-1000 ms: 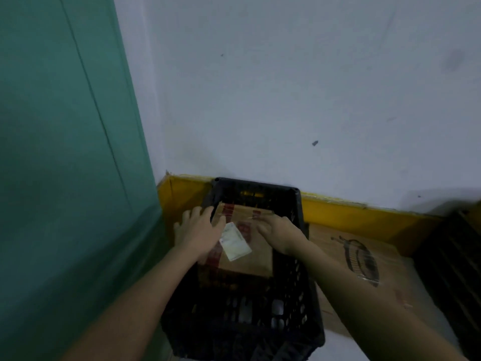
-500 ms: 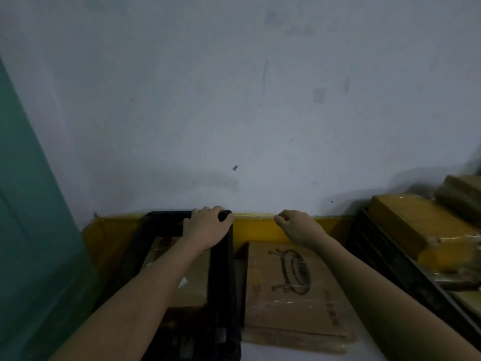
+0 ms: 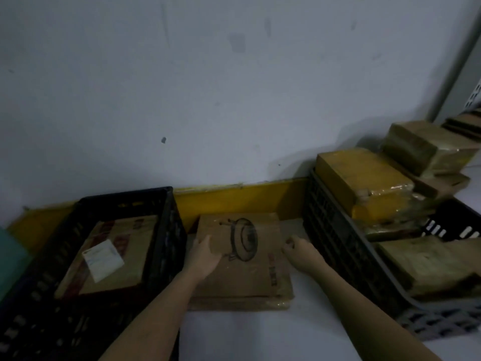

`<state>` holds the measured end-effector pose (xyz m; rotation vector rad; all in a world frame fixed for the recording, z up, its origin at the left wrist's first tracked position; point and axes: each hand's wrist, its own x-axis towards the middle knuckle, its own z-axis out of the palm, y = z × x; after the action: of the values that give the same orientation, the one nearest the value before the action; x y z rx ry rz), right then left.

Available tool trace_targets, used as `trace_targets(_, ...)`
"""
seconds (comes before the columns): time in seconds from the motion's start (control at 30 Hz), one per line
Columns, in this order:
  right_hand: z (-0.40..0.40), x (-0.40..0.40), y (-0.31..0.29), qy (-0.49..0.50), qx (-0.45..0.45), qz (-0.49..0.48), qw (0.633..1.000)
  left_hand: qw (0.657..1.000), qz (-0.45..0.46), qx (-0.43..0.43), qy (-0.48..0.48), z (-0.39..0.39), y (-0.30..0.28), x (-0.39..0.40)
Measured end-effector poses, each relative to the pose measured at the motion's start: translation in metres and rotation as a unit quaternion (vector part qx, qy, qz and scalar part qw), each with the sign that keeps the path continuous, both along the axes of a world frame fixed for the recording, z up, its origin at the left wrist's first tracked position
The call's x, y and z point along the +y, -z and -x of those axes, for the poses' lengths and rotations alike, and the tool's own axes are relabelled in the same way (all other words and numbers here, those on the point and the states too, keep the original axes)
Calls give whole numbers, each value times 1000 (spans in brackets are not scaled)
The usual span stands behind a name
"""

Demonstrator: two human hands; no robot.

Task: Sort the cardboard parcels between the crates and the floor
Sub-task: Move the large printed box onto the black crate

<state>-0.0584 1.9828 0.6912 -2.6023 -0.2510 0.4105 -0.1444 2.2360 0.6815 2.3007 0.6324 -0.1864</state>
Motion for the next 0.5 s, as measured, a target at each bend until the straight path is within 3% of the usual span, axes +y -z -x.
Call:
trace_targets(0.13,17,-15,38,38,105,-79,991,998,1,52,-41,22,43,-15)
trace_targets(0.33,29,-5,82,80,183,-163,966,992,-19,56,-110,43,90,-6)
trace_targets(0.5,39,-19,111,98,166,-95,977,982,-27,65,-176,60,105,-15)
